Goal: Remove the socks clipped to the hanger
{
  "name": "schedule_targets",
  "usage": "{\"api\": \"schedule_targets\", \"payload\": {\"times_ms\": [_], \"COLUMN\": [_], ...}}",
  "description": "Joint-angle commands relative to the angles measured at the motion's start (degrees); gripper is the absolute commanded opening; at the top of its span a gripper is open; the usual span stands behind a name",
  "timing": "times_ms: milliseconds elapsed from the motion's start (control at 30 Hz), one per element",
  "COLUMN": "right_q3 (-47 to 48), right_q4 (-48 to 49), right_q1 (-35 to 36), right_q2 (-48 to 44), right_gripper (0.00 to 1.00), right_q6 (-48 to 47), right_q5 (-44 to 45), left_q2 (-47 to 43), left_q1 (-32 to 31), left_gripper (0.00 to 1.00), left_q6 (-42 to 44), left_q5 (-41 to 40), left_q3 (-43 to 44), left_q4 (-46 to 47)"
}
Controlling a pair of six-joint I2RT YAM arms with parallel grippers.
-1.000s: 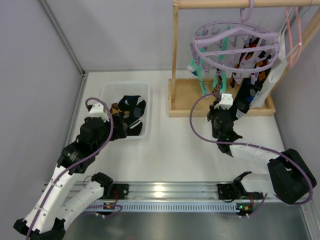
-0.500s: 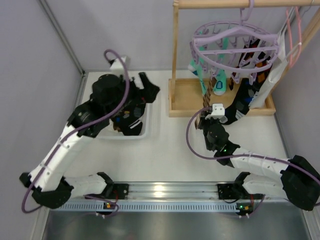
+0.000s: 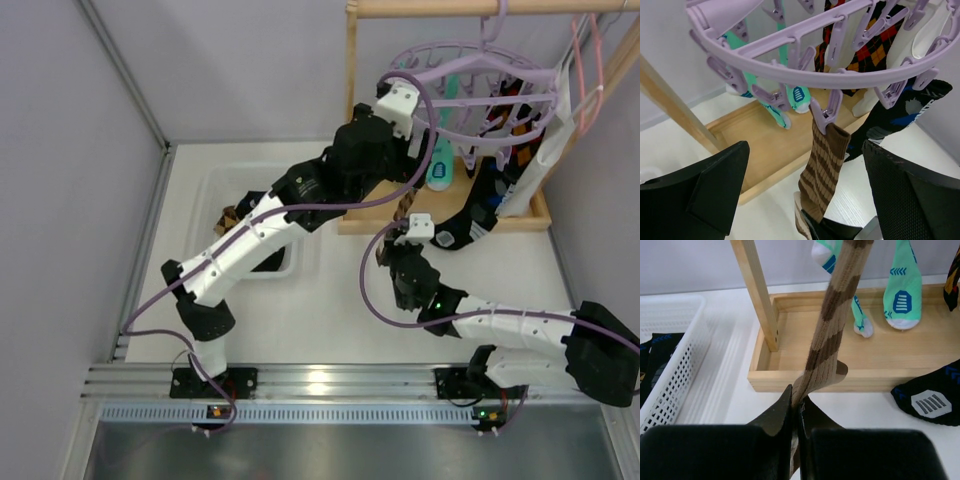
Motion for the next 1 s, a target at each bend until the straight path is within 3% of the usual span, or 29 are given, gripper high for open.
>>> {"api": "schedule_targets", "payload": {"times_ms": [0,100,300,500,800,967], "right_q3": [3.50,4.82,8.42,9.04,10.54,10.19], "right_q4": [-0.80,-2.12,-7.83,-7.83,-8.19,-8.10], "right_q1": [2.13,2.58,3.28,4.25,5.57,6.18], "right_q2": [1.12,2.09,3.32,4.20,6.13,6.40], "right_gripper": [0.00,0.00,0.00,0.00,0.00,0.00], "right_q6": [1.12,1.21,3.49,3.05,2.00,2.70], "right_q5": [2.37,3.08,6.24,6.42,6.60,6.60], "left_q2": [3.12,5.67,10.25,13.77,16.40,17.11], "left_q1": [-0.39,-0.65,-3.11,-3.11,-3.11,-2.85], "left_gripper": [0.98,0.93,0.88,0.73,0.69,0.54], "left_q6": [5.88,7.03,12.30,13.62,15.38,16.00], "left_q5": [-0.06,0.30,-6.55,-7.96,-8.92,-10.16], "left_q3": [7.03,9.58,13.71,15.65,16.26,16.18], "left_q4": [1.89,1.98,3.04,4.44,7.43,9.01]}}
